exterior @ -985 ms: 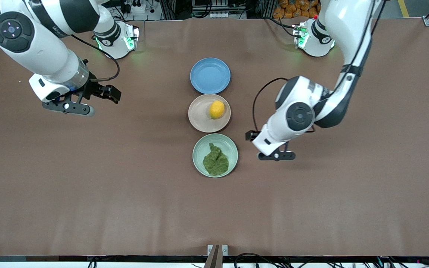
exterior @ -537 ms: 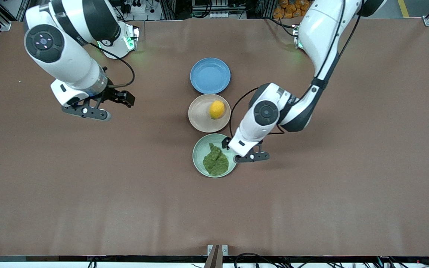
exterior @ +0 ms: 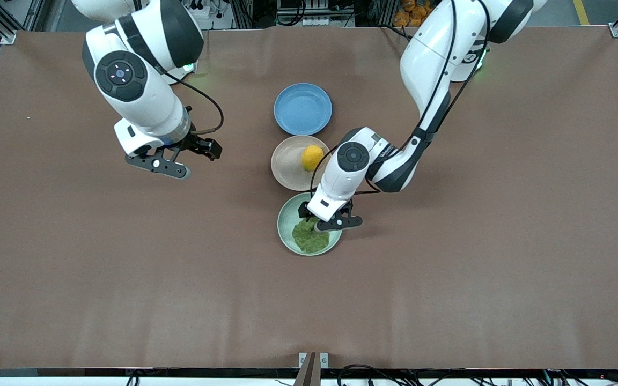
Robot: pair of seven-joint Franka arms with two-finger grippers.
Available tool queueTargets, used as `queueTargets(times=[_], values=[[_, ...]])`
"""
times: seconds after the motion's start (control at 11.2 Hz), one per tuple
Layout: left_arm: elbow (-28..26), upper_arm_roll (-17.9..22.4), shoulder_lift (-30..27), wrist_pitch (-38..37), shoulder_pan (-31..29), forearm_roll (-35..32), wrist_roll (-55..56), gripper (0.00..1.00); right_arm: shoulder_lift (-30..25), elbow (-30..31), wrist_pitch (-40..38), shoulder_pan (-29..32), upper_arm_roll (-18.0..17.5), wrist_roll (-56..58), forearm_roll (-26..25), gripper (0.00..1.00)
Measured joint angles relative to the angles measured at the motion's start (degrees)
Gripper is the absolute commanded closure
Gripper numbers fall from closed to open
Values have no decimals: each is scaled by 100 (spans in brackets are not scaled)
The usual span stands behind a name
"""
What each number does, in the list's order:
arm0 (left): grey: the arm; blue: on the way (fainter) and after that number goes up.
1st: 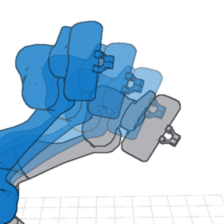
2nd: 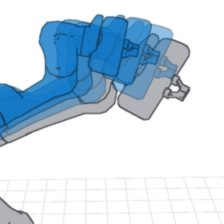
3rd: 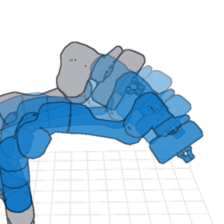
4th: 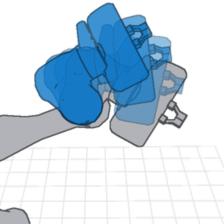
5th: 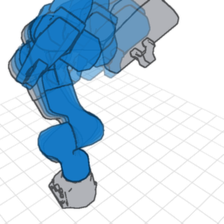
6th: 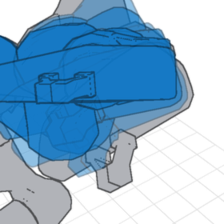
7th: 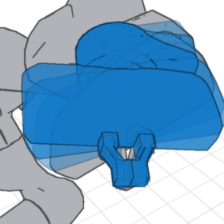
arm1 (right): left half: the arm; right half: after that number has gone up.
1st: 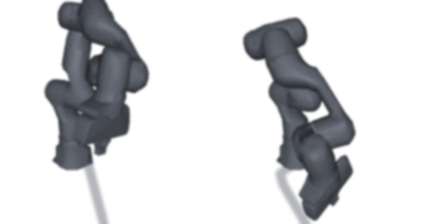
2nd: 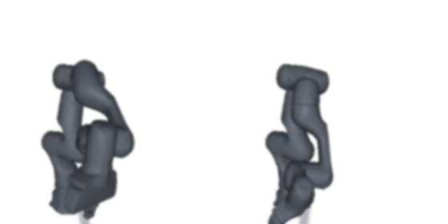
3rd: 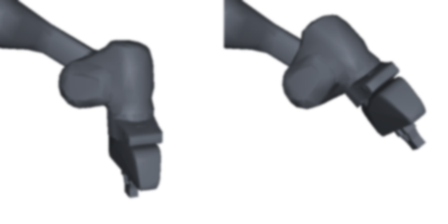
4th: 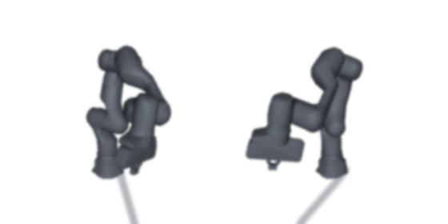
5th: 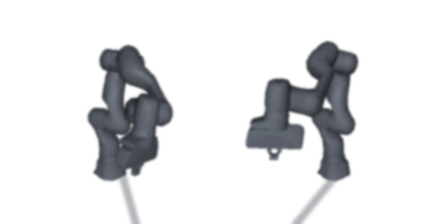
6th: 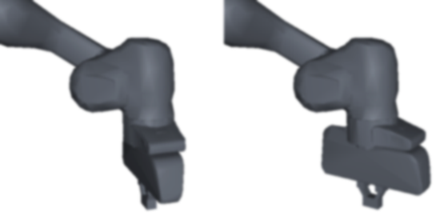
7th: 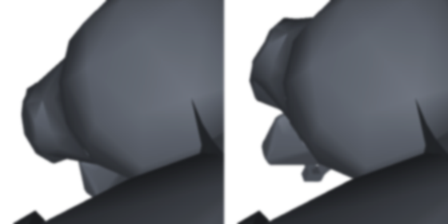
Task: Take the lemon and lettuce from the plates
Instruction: 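Lower the left gripper onto the lettuce leaf on the green plate and grasp it, then lift the lettuce with the left gripper while the right gripper reaches the lemon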
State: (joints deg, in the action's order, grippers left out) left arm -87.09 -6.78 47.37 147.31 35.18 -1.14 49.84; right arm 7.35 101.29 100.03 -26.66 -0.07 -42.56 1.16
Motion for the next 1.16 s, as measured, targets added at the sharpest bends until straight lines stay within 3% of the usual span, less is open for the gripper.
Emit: queueTargets(times=[0.27,0.54,0.63,0.72,1.16], values=[[16,573,189,290,574,0,248,0,71,0,60,-1,-104,-206,0,0],[40,659,224,340,698,0,305,0,110,0,99,-2,-187,-423,0,0],[45,667,226,342,697,0,305,37,123,0,115,-2,-223,-484,0,0],[47,671,229,344,697,0,305,99,131,0,126,-2,-242,-535,0,0],[70,693,229,359,711,-5,305,100,146,0,130,-2,-287,-560,0,0]])
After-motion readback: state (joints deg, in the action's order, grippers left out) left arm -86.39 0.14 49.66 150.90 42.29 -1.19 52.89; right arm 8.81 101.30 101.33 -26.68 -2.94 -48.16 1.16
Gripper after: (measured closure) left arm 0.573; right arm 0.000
